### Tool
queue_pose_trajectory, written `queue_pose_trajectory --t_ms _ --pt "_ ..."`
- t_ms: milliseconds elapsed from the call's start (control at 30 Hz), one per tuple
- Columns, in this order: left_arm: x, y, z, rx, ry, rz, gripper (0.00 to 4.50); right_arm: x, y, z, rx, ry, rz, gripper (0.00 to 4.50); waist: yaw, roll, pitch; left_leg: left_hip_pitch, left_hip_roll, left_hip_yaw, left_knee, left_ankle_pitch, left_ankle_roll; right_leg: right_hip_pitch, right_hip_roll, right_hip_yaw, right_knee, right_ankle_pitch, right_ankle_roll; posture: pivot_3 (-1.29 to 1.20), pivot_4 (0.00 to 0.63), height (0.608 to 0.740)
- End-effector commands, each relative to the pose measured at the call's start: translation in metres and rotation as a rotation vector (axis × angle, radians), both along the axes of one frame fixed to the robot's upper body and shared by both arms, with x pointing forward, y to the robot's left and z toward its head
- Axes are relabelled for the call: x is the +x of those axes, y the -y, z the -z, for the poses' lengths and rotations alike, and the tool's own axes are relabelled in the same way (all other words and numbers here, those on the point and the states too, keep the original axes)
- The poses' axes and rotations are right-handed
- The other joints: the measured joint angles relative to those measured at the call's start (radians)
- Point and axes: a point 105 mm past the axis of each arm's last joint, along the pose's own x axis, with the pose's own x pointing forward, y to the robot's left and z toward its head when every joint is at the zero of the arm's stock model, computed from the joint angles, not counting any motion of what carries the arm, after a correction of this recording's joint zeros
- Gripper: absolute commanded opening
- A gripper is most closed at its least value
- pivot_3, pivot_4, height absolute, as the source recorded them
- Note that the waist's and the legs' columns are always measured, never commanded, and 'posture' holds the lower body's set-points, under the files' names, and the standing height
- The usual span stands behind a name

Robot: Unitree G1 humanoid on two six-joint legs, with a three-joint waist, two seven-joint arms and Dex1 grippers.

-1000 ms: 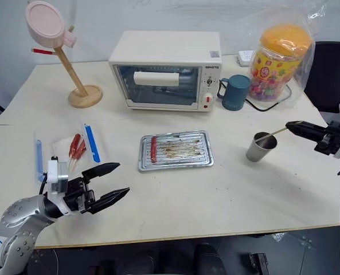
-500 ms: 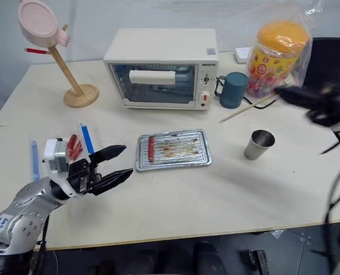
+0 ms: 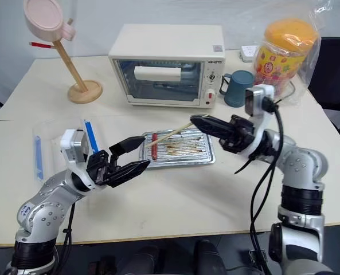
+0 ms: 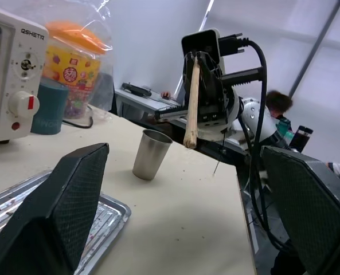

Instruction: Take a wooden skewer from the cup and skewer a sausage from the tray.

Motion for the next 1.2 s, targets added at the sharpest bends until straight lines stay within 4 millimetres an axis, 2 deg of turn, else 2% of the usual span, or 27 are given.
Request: queue_pose_trajectory --t_ms 33,133,700,867,933,1033,1200 --pt "-0.009 0.006 -0.013 -0.032 0.050 0.033 4.50 -0.010 -0.009 -0.005 0.014 0.050 -0.021 0.01 -0.001 0.000 0.000 0.000 0.000 0.000 0.000 0.000 0.000 0.000 0.000 0.000 0.000 0.000 0.000 0.00 0.150 0.740" --pt "-0.009 0.008 -0.013 -0.035 0.049 0.041 4.02 -0.013 -0.014 -0.001 -0.002 0.043 -0.041 0.00 0.000 0.000 0.000 0.000 0.000 0.000 0.000 0.000 0.000 0.000 0.000 0.000 0.000 0.000 0.000 0.00 0.150 0.740" --pt "-0.011 0.012 -0.013 -0.040 0.044 0.057 0.12 -0.014 -0.026 0.009 0.008 0.020 -0.065 0.00 -0.001 0.000 0.000 0.000 0.000 0.000 0.000 0.000 0.000 0.000 0.000 0.000 0.000 0.000 0.000 0.00 0.150 0.740" --pt "-0.007 0.007 -0.012 -0.039 0.036 0.018 0.06 -0.008 -0.022 0.005 0.050 -0.028 -0.025 0.00 -0.001 0.000 0.000 0.000 0.000 0.000 0.000 0.000 0.000 0.000 0.000 0.001 0.000 0.000 0.000 0.00 0.150 0.740" --pt "-0.005 0.003 -0.011 -0.031 0.035 -0.007 0.00 -0.003 -0.018 0.001 0.067 -0.001 0.037 0.50 -0.001 0.000 0.000 0.000 0.000 0.000 0.000 0.000 0.000 0.000 0.000 0.001 0.000 0.000 0.000 0.00 0.150 0.740" --pt "-0.002 -0.016 -0.010 -0.003 0.038 -0.098 0.00 0.000 -0.004 0.008 -0.024 0.075 0.149 1.16 0.000 0.000 0.000 0.000 0.000 0.000 0.000 0.000 0.000 0.000 0.000 0.001 0.000 0.000 0.000 0.00 0.150 0.740" --pt "-0.006 -0.064 0.004 0.086 0.031 -0.294 0.00 -0.011 0.024 0.046 -0.320 0.238 0.250 2.47 0.002 0.000 0.000 0.000 0.000 0.001 -0.002 0.000 0.001 0.000 0.000 0.001 -0.002 0.000 0.000 0.00 0.150 0.740"
